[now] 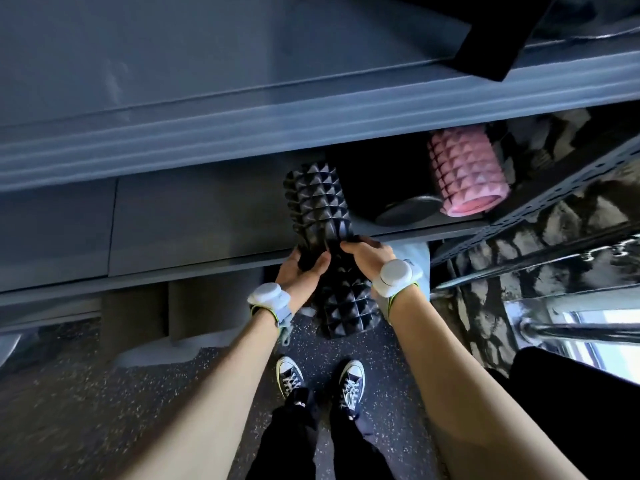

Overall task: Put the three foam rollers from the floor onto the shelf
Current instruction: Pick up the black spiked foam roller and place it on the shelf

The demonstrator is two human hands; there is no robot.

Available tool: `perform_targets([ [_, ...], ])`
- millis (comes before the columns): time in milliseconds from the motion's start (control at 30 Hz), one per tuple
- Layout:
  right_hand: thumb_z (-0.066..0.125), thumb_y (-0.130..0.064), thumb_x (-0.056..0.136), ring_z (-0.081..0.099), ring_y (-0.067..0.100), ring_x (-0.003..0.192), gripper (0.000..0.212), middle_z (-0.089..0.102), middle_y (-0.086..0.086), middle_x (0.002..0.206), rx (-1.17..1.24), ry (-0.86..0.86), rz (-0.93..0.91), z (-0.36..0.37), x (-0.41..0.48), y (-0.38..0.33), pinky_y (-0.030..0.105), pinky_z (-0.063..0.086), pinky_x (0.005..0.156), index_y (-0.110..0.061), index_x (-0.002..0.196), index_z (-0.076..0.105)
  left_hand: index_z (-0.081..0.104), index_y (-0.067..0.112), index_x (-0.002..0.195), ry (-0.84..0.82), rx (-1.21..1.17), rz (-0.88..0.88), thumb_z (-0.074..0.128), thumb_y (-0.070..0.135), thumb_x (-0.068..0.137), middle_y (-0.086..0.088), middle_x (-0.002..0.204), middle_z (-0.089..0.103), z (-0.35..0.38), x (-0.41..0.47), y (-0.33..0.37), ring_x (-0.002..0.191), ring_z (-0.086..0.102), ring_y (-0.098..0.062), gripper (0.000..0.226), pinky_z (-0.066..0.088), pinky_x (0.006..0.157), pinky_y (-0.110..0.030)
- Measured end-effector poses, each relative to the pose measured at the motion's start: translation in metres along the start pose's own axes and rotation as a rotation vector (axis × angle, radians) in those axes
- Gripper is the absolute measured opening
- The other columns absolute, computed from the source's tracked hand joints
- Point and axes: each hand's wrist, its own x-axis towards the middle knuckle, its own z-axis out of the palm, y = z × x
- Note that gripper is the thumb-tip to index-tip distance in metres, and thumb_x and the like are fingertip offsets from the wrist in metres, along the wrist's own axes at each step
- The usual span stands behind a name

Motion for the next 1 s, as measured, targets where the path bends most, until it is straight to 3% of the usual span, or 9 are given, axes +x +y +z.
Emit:
perform_targets([
  [100,0.071,-0.040,0.082,0.061,0.023,0.121,0.059,0.066,0.000,0.131,0.052,0.002,-0.001,0.007,0.026,0.003,0.032,0.046,0.106,-0.025,0.138,0.059,0.057,0.026,0.134,0.011,0.062,0.005,0.068,0.053,0.088,0.013,0.112,0.069,0.003,0.026,-0.001,0.110,0.063,-0.011,0.055,0.046,0.095,-0.024],
  [200,0.071,-0.050,0.074,0.064,0.020,0.118,0.061,0.070,-0.005,0.123,0.062,0.031,-0.005,0.013,0.043,0.006,0.037,0.046,0.109,-0.030,0.131,0.063,0.054,0.030,0.139,0.075,0.092,0.007,0.063,0.083,0.066,-0.008,0.129,0.066,0.007,0.053,-0.010,0.120,0.063,-0.026,0.091,0.050,0.103,-0.041],
  [333,0.074,-0.050,0.072,0.068,0.017,0.108,0.055,0.075,-0.009,0.110,0.130,0.089,-0.019,0.017,0.067,0.010,0.033,0.049,0.105,-0.027,0.122,0.069,0.050,0.042,0.139,0.121,0.110,0.001,0.053,0.099,0.049,0.008,0.136,0.062,0.011,0.076,-0.016,0.124,0.059,-0.017,0.106,0.048,0.105,-0.041],
  [433,0.079,-0.053,0.071,0.069,0.016,0.102,0.053,0.075,-0.008,0.106,0.163,0.075,-0.002,0.011,0.068,0.007,0.031,0.051,0.100,-0.026,0.116,0.072,0.043,0.037,0.146,0.148,0.111,0.025,0.055,0.089,0.064,0.007,0.143,0.057,0.015,0.066,-0.004,0.132,0.053,-0.019,0.097,0.043,0.110,-0.039],
  [567,0.064,-0.080,0.049,0.071,0.019,0.104,0.076,0.077,-0.010,0.103,0.070,0.106,-0.015,0.009,0.071,0.005,0.037,0.052,0.101,-0.031,0.106,0.074,0.028,0.025,0.157,0.174,0.112,0.019,0.058,0.073,0.082,-0.003,0.158,0.038,0.022,0.067,0.005,0.144,0.039,-0.025,0.094,0.033,0.114,-0.035],
  [700,0.063,-0.066,0.074,0.070,0.021,0.101,0.051,0.074,-0.006,0.099,0.011,0.089,0.078,0.007,0.044,0.009,0.035,0.050,0.101,-0.022,0.100,0.073,0.024,0.017,0.158,0.168,0.163,0.017,0.051,0.064,0.092,-0.007,0.159,0.036,0.024,0.057,0.012,0.144,0.037,-0.028,0.085,0.031,0.111,-0.033],
  [833,0.056,-0.077,0.050,0.072,0.029,0.102,0.094,0.075,0.007,0.109,0.064,0.116,0.226,0.015,0.029,0.046,0.043,0.054,0.099,-0.016,0.120,0.064,0.025,0.015,0.158,0.172,0.231,0.053,0.057,0.046,0.096,-0.016,0.156,0.033,0.026,0.040,0.011,0.139,0.041,-0.034,0.076,0.033,0.107,-0.033],
  [933,0.067,-0.059,0.077,0.069,0.030,0.086,0.060,0.064,0.013,0.085,0.373,0.042,0.362,0.022,0.001,0.055,0.045,0.059,0.090,-0.007,0.105,0.057,0.026,0.020,0.157,0.173,0.250,0.075,0.062,0.034,0.095,-0.016,0.151,0.036,0.028,0.028,0.004,0.130,0.049,-0.033,0.074,0.036,0.096,-0.025],
  [1000,0.063,-0.034,0.095,0.068,0.031,0.091,0.037,0.068,0.021,0.098,0.710,-0.050,0.410,0.029,-0.003,0.064,0.042,0.060,0.075,-0.002,0.112,0.059,0.025,0.021,0.158,0.175,0.267,0.093,0.063,0.033,0.095,-0.015,0.151,0.038,0.029,0.024,-0.001,0.130,0.049,-0.032,0.075,0.037,0.095,-0.026],
])
